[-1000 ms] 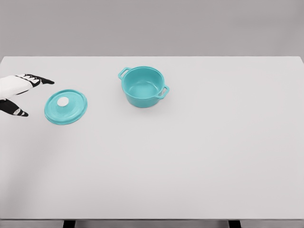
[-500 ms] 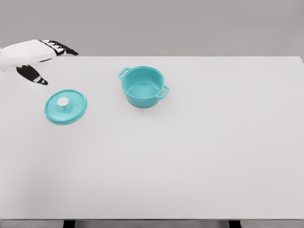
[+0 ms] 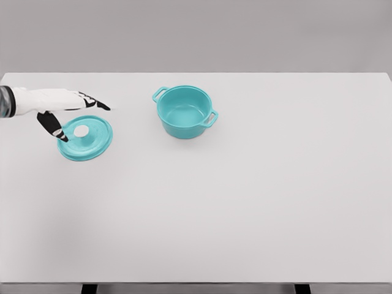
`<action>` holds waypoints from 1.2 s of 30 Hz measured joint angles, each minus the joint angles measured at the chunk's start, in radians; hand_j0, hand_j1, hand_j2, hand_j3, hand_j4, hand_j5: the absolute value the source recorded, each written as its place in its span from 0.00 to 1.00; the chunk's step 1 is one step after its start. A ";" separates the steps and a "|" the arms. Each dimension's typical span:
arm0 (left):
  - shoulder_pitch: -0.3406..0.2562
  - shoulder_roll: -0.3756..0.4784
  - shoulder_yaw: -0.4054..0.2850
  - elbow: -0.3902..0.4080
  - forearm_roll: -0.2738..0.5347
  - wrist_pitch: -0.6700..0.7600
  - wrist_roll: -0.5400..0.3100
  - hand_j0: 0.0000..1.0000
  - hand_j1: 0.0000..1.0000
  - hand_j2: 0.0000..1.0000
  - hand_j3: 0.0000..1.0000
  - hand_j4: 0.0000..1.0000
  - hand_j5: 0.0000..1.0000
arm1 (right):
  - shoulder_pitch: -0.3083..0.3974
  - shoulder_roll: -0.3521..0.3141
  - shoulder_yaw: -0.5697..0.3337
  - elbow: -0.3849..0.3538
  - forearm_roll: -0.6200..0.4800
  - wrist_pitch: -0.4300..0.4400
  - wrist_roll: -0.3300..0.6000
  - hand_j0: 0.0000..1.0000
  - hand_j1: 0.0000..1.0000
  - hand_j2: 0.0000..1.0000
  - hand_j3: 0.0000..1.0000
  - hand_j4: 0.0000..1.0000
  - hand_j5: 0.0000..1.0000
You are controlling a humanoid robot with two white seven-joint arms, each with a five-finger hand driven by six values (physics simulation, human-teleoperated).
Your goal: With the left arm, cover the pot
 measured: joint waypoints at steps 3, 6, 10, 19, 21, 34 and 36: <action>0.002 -0.001 -0.003 0.030 -0.030 -0.004 0.000 1.00 1.00 1.00 1.00 1.00 1.00 | 0.000 0.000 0.000 0.000 0.000 0.000 0.000 1.00 1.00 1.00 1.00 1.00 1.00; 0.005 -0.004 -0.006 0.037 -0.043 -0.010 0.000 0.95 0.95 0.95 0.95 0.95 0.95 | 0.000 0.000 0.000 0.000 0.000 0.000 0.000 1.00 1.00 1.00 1.00 1.00 1.00; 0.006 -0.009 -0.010 0.036 -0.049 -0.012 0.000 0.84 0.84 0.84 0.84 0.84 0.84 | 0.000 0.000 0.000 0.000 0.000 0.000 0.000 1.00 1.00 1.00 1.00 1.00 1.00; 0.006 -0.024 -0.028 0.026 -0.073 -0.009 0.000 0.83 0.83 0.83 0.83 0.83 0.83 | -0.002 0.000 0.000 0.000 0.000 0.000 0.000 1.00 1.00 1.00 1.00 1.00 1.00; 0.006 -0.025 -0.030 0.027 -0.083 -0.006 0.000 0.83 0.83 0.83 0.83 0.83 0.83 | 0.000 0.000 0.000 0.000 0.000 0.000 0.000 1.00 1.00 1.00 1.00 1.00 1.00; 0.008 -0.041 -0.038 0.032 -0.106 0.002 0.000 0.73 0.73 0.73 0.73 0.73 0.73 | 0.000 0.000 0.000 0.000 0.000 0.000 0.000 1.00 1.00 1.00 1.00 1.00 1.00; 0.008 -0.042 -0.039 0.033 -0.106 0.002 0.000 0.73 0.73 0.73 0.73 0.73 0.73 | 0.000 0.000 0.000 0.000 0.000 0.000 0.000 1.00 1.00 1.00 1.00 1.00 1.00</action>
